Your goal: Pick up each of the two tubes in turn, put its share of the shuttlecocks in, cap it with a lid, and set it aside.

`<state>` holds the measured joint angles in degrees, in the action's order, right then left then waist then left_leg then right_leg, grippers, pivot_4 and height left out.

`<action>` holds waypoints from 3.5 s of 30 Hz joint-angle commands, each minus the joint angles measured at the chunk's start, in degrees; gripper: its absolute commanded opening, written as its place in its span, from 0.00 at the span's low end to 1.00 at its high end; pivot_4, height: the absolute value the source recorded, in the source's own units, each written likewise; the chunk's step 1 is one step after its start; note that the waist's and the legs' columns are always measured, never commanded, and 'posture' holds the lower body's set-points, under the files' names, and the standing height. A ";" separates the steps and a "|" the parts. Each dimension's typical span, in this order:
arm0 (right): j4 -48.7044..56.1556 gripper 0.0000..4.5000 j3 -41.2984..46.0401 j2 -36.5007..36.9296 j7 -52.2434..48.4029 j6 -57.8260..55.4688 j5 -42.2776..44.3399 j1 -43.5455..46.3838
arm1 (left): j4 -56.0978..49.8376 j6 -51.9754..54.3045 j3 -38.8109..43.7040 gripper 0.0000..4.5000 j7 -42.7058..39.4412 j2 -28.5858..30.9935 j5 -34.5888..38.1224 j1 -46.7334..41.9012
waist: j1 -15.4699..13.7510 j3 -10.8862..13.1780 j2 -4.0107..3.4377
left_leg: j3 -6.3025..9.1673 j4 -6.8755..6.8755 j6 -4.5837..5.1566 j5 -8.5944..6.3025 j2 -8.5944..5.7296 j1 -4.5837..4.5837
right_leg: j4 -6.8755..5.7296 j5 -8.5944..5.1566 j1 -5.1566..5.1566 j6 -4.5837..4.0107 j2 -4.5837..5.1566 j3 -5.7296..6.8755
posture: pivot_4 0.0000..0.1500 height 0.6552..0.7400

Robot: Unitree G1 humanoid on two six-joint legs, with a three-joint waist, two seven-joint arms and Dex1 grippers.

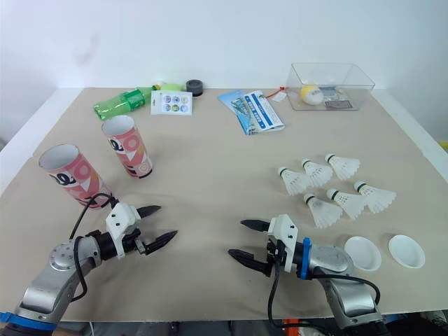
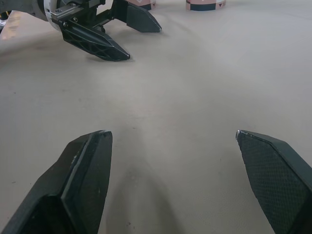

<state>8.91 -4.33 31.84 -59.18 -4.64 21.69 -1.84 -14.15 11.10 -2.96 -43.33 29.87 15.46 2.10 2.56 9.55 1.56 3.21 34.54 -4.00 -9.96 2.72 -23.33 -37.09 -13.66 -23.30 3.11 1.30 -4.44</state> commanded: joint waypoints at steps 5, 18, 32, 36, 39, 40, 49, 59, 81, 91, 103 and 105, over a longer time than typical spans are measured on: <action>2.15 0.97 0.97 -0.91 1.90 -0.74 1.02 1.03 | -0.70 -2.51 -0.56 1.00 -1.59 -0.91 0.60 -0.95 | 0.00 0.00 0.00 | 0.00 0.00 0.00 0.00 0.00 0.00 | 0.00 0.00 0.00 0.00 0.00 0.00 | 1.00 1.00; 6.00 0.97 1.43 -0.23 3.10 -4.29 3.28 3.54 | -1.26 -4.09 0.45 1.00 3.76 -3.78 -1.71 -0.66 | -0.01 0.01 -0.01 | 0.00 0.00 0.00 0.00 0.00 0.00 | 0.00 0.01 0.01 0.01 -0.01 0.00 | 1.00 1.00; -2.77 0.97 -4.82 -5.82 1.07 -19.30 6.81 30.87 | -16.29 0.70 6.54 1.00 31.99 -21.04 -6.07 13.31 | 0.10 0.15 0.04 | -0.04 0.02 0.01 0.01 0.00 -0.02 | 0.00 0.08 -0.01 0.07 -0.04 -0.10 | 1.00 1.00; -11.72 0.97 -7.51 -7.49 -4.41 -15.00 3.95 36.37 | -18.40 -0.36 8.34 1.00 41.22 -27.33 -10.00 16.11 | 0.15 0.18 0.08 | -0.05 0.06 0.02 0.01 0.00 0.00 | -0.01 0.13 0.00 0.08 -0.05 -0.11 | 1.00 1.00; -17.37 0.97 -9.11 -7.82 -7.77 -9.47 0.59 38.97 | -19.28 -0.22 10.05 1.00 45.95 -32.15 -9.34 18.50 | 0.19 0.18 0.09 | -0.06 0.11 0.02 0.02 0.01 0.01 | -0.01 0.17 0.01 0.07 -0.07 -0.11 | 1.00 1.00; -18.30 0.97 -8.94 -8.17 -8.19 -8.89 0.48 39.41 | -19.39 -0.28 10.20 1.00 46.14 -32.84 -8.76 18.86 | 0.19 0.19 0.10 | -0.06 0.13 0.02 0.02 0.01 0.00 | 0.00 0.17 0.00 0.07 -0.07 -0.11 | 1.00 1.00; -21.10 0.97 -7.87 -10.11 -10.14 -6.83 0.03 40.44 | -16.29 -1.67 16.03 1.00 47.35 -33.48 -5.77 18.30 | 0.23 0.22 0.14 | -0.06 0.13 0.02 0.01 0.00 -0.03 | 0.00 0.17 -0.05 0.06 -0.08 -0.12 | 1.00 1.00; -19.61 0.97 -7.87 -10.55 -9.12 -6.15 -1.06 39.13 | -5.04 -1.17 20.50 1.00 37.02 -21.90 -0.44 8.99 | 0.21 0.22 0.14 | -0.06 0.13 0.01 0.01 0.01 -0.05 | 0.00 0.17 -0.05 0.06 -0.09 -0.11 | 1.00 1.00; -15.43 0.97 -6.93 -9.02 -6.59 -7.17 -1.36 37.00 | 15.20 -0.32 25.53 1.00 26.00 -12.07 6.54 -4.08 | 0.19 0.21 0.11 | -0.04 0.10 0.01 0.02 0.02 0.01 | -0.06 0.19 -0.03 0.06 -0.12 -0.09 | 1.00 1.00; -14.83 0.97 -6.82 -8.33 -6.78 -7.41 -1.23 36.63 | 20.17 -2.30 22.69 1.00 20.46 -8.11 3.70 -5.75 | 0.19 0.19 -0.06 | -0.04 0.09 0.01 0.03 0.02 0.03 | -0.09 0.20 -0.03 0.05 -0.11 -0.09 | 1.00 1.00; -14.26 1.00 -6.86 -8.54 -6.15 -7.43 -1.18 36.08 | 22.57 -5.13 21.19 0.83 17.96 -5.07 1.09 -6.10 | 0.18 0.19 -0.08 | -0.04 0.09 0.01 0.04 0.02 0.02 | -0.09 0.19 -0.03 0.06 -0.10 -0.09 | 1.00 1.00; -14.24 1.00 -6.77 -8.57 -6.04 -7.36 -1.13 36.06 | 22.20 -6.17 20.14 0.83 15.88 -4.33 0.79 -5.91 | 0.18 0.19 -0.08 | -0.05 0.09 0.01 0.04 0.02 0.03 | -0.09 0.20 -0.03 0.06 -0.10 -0.09 | 1.00 1.00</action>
<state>-7.92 -12.82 23.38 -65.61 -12.33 19.93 34.07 7.27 4.87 18.90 -25.76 24.68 17.80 -4.61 2.74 9.74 1.48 3.16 34.63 -3.98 -9.92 2.75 -23.31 -37.18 -13.47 -23.33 3.17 1.21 -4.53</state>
